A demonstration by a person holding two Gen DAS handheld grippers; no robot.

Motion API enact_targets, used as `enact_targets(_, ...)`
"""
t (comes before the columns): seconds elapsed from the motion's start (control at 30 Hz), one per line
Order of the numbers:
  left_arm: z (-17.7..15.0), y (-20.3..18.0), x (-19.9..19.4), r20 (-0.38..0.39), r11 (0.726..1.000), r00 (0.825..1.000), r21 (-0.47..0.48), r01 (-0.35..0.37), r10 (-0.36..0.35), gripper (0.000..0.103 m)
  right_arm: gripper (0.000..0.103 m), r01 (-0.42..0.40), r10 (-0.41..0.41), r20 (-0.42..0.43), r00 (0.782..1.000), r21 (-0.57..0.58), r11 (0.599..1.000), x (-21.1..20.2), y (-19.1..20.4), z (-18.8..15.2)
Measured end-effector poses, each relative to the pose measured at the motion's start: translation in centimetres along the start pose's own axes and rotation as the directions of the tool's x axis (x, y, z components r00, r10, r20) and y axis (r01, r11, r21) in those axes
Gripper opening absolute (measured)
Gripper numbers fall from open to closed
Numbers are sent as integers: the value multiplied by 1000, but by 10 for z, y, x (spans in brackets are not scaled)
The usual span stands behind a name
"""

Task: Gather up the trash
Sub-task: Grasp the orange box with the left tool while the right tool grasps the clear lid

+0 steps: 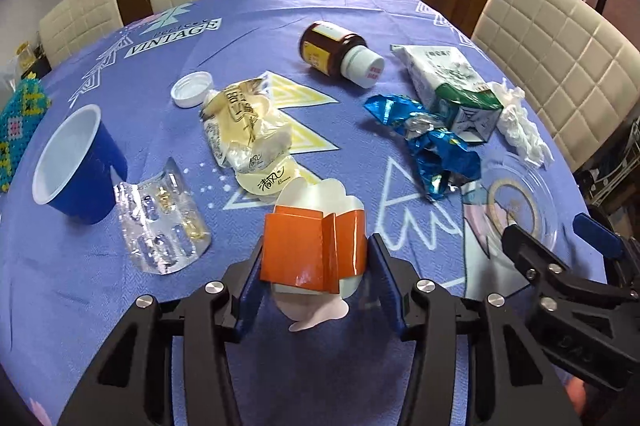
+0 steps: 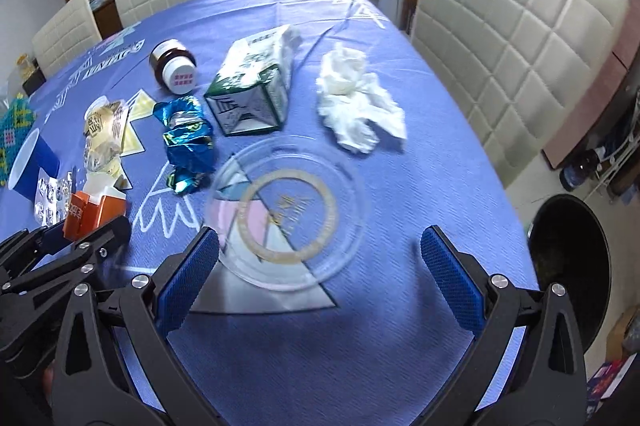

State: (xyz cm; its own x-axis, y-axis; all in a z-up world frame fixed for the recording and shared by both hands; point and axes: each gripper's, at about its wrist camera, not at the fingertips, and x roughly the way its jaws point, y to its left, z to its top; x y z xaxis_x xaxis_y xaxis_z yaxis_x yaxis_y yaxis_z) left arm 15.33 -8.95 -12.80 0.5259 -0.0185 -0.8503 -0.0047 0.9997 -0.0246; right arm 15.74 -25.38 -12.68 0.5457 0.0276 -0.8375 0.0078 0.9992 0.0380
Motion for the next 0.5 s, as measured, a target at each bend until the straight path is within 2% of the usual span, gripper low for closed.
enact_targets(0.2,3,14,-1,4,999,1000,-43,-5,5,46,100,-37,37,-30,999,10,999,15,8,10)
enact_targets(0.37,4,19,-1,5,998,1000,-62,-2,2,46,98,7,-8,-19,1000,-32,999,22,20,12)
enact_targets(0.47,3,19,-2,6,998,1000,-59,2,-1,46,79,11,-11,3,1000,-55,998,17,24,8)
enact_targets(0.5,3,19,-2,8,998,1000,-57,4,-4,46,63,9,-8,10,1000,-56,998,13,24,7)
